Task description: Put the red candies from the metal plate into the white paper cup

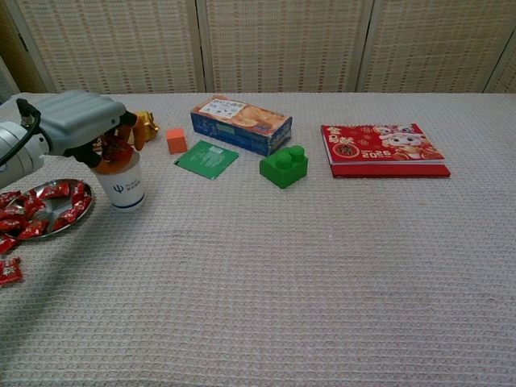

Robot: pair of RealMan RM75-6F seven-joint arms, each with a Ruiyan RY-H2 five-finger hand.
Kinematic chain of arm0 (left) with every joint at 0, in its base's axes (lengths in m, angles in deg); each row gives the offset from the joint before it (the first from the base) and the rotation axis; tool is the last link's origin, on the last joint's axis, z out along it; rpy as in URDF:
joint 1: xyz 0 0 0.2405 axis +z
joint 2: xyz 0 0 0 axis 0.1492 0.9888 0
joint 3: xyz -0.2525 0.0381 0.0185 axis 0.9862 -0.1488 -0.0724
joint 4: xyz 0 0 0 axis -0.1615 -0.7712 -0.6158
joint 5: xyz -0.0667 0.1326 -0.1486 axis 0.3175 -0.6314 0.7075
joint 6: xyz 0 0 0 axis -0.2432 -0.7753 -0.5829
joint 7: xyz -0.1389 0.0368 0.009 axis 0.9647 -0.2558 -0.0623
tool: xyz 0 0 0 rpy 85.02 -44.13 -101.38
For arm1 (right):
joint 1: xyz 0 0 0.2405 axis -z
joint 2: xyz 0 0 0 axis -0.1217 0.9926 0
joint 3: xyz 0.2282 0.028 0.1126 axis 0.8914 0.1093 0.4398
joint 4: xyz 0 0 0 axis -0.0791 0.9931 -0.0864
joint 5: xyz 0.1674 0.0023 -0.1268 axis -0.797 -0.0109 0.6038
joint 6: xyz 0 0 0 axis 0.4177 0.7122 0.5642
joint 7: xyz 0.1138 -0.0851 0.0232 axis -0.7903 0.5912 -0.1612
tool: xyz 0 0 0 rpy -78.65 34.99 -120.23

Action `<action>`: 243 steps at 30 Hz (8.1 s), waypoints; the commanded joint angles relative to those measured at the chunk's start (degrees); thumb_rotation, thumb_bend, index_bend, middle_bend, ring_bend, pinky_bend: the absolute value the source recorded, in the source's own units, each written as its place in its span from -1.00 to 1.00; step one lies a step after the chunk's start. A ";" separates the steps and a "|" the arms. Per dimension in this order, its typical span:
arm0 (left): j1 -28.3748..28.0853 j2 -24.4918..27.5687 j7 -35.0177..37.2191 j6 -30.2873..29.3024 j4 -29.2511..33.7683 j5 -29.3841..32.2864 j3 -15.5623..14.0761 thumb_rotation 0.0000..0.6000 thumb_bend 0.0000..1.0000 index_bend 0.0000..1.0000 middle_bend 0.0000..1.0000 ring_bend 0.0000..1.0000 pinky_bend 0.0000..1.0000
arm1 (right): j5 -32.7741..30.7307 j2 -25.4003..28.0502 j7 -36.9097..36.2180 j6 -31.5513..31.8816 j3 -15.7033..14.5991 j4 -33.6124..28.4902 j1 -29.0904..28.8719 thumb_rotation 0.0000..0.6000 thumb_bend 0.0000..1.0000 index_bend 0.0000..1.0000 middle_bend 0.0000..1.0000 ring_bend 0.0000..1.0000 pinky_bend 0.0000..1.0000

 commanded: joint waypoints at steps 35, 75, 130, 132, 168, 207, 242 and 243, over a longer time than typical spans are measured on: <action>2.70 6.51 8.80 -2.76 6.94 -3.23 -1.80 1.00 -0.20 -0.57 -0.19 -0.13 0.75 | -0.46 -0.39 1.19 -0.52 0.02 -0.13 -0.17 1.00 -0.98 -1.00 -1.00 -1.00 -1.00; 15.07 2.09 14.50 -0.96 -11.70 -1.79 -7.78 1.00 -0.26 -0.72 -0.68 -0.62 0.83 | 1.10 -0.49 1.64 -0.43 -0.74 -0.58 -0.15 1.00 -0.98 -1.00 -1.00 -1.00 -1.00; 13.88 1.42 5.83 0.81 -9.79 -0.77 -6.07 1.00 -0.26 0.03 0.03 0.03 0.98 | -0.21 -1.06 2.98 -3.03 -0.93 -0.42 -1.35 1.00 -0.95 -1.00 -1.00 -1.00 -1.00; 13.93 1.53 5.48 0.42 -9.25 -0.84 -6.01 1.00 -0.25 0.06 0.09 0.06 0.99 | -0.20 -1.09 3.02 -3.11 -0.95 -0.47 -1.41 1.00 -0.95 -1.00 -1.00 -1.00 -1.00; 14.89 10.59 4.90 -9.72 6.99 -6.34 -3.37 1.00 -0.23 0.21 0.25 0.18 0.99 | 1.51 0.00 0.89 -1.62 -1.42 -0.82 -0.76 1.00 -0.95 -1.00 -1.00 -1.00 -1.00; 3.40 2.52 -5.45 -2.05 6.08 -1.33 -1.06 1.00 -0.23 -0.03 0.02 0.02 0.89 | 1.35 0.60 -0.28 -1.07 -1.16 -0.79 -0.43 1.00 -0.95 -1.00 -1.00 -1.00 -1.00; 4.83 5.39 1.42 -6.50 9.49 -7.12 -3.42 1.00 -0.26 -0.70 -0.58 -0.35 0.90 | 1.30 0.56 -0.04 -0.96 -1.09 -0.91 -0.31 1.00 -0.95 -1.00 -1.00 -1.00 -1.00; 5.38 6.06 1.91 -7.36 10.30 -7.69 -3.68 1.00 -0.26 -0.73 -0.62 -0.35 0.90 | 1.34 0.58 -0.01 -0.97 -1.12 -0.93 -0.30 1.00 -0.95 -1.00 -1.00 -1.00 -1.00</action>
